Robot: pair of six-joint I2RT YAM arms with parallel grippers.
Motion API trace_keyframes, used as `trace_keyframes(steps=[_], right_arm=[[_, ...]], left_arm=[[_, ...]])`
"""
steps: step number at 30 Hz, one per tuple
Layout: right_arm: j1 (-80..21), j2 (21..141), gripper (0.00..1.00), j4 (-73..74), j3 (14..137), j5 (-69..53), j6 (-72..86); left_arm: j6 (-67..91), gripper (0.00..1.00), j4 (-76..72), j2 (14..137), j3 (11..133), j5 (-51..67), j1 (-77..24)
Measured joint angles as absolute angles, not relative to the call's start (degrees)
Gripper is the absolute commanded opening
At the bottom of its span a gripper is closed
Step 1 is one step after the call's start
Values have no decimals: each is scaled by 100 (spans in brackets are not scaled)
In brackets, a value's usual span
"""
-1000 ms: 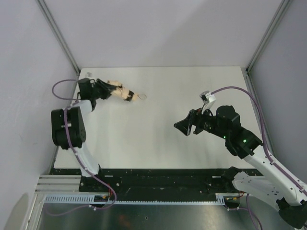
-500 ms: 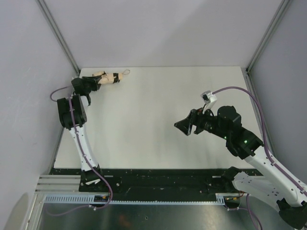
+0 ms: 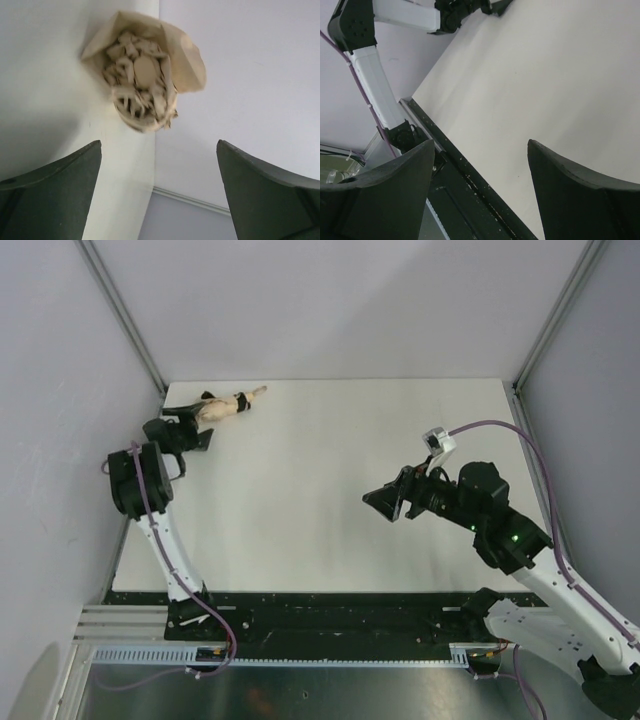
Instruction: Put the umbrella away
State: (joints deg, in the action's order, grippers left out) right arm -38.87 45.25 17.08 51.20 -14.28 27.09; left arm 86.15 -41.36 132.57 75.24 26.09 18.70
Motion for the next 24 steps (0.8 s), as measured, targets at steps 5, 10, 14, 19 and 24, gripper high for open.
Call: trace_keyframes(steps=[5, 10, 14, 19, 24], right_arm=[[-3887, 4324, 79, 1656, 5120, -1441, 2716], [-3887, 4217, 83, 1678, 5120, -958, 2689], [-3879, 4156, 84, 2145, 5205, 128, 2565], [-3861, 3933, 86, 2847, 5618, 1584, 2112], [-3861, 3411, 88, 3203, 6331, 2571, 1511]], left_arm=[[8840, 99, -4224, 11939, 6152, 2779, 2034], [8908, 98, -4272, 10392, 5089, 3138, 1881], [8781, 99, -4305, 9085, 4536, 3570, 1070], [8018, 100, -4058, 7859, 4659, 4093, -707], [6650, 99, -3092, 6851, 5712, 4394, -1603]])
